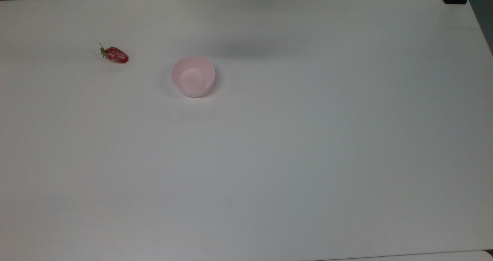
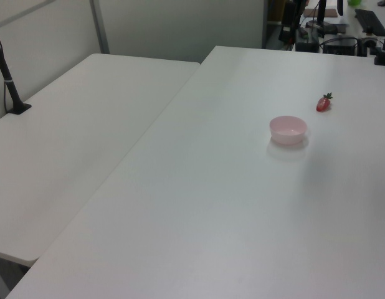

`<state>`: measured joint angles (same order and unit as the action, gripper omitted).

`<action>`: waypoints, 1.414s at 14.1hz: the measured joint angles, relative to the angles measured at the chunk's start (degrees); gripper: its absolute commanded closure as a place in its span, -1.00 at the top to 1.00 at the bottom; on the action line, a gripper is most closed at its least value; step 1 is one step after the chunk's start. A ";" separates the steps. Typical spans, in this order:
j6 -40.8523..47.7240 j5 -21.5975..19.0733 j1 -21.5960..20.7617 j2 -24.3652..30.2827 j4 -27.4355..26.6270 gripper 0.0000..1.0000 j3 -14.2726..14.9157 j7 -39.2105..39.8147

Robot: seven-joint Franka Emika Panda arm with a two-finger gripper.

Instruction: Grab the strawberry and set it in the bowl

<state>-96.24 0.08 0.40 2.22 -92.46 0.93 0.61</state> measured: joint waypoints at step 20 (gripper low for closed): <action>0.03 4.81 0.91 -0.17 -4.04 1.00 0.93 12.01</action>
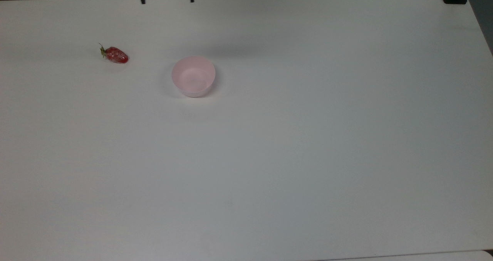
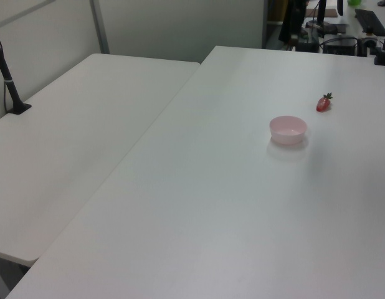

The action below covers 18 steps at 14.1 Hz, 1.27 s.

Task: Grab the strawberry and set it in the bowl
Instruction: 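Move the gripper down over the red strawberry, then close the gripper on the red strawberry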

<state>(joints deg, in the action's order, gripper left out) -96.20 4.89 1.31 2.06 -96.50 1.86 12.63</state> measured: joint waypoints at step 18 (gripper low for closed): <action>-22.22 20.10 15.13 -17.14 -19.73 0.82 0.28 38.51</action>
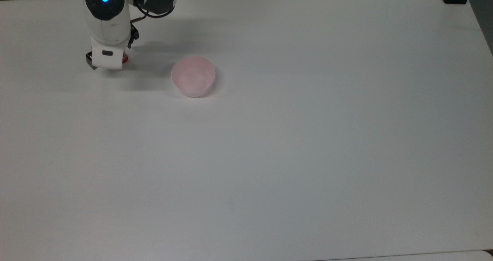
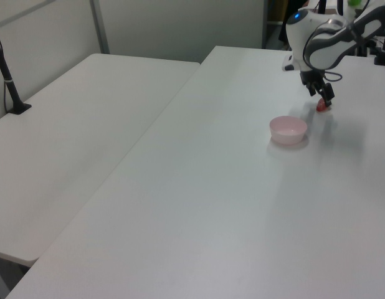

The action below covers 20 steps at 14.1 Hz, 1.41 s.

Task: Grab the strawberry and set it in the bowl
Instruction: 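Close the gripper on the red strawberry, then lift the strawberry and carry it over the pink bowl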

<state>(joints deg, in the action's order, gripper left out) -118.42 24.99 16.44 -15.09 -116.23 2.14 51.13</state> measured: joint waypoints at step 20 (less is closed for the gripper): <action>13.18 -13.36 -0.72 7.11 5.68 -0.56 -4.93 -4.50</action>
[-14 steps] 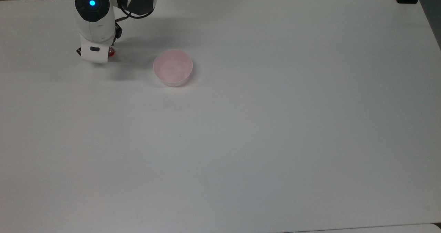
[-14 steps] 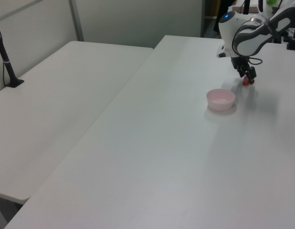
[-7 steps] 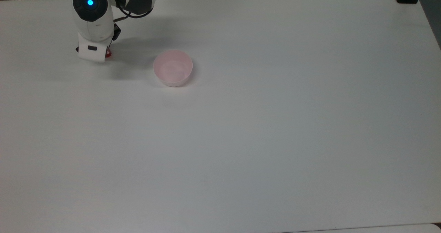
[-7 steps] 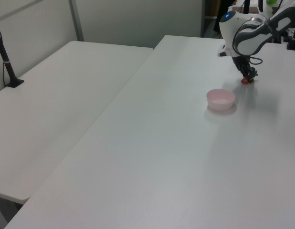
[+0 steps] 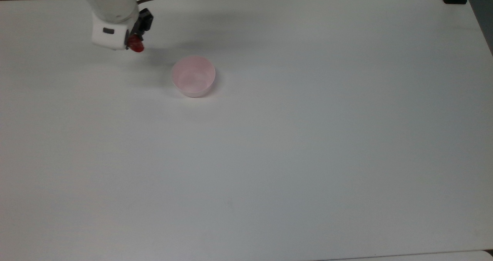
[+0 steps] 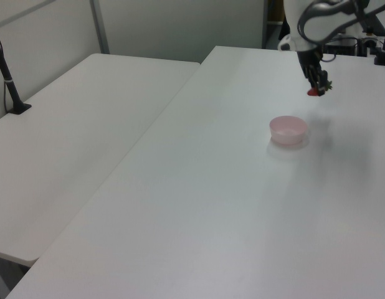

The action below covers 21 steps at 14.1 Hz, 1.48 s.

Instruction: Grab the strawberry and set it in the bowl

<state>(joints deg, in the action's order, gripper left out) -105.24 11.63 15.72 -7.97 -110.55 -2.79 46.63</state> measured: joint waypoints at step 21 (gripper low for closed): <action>-1.42 -11.00 -8.59 -7.79 6.01 1.00 -1.91 -24.00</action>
<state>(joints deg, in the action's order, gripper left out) -106.66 0.63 7.13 -15.77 -104.54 -4.70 22.63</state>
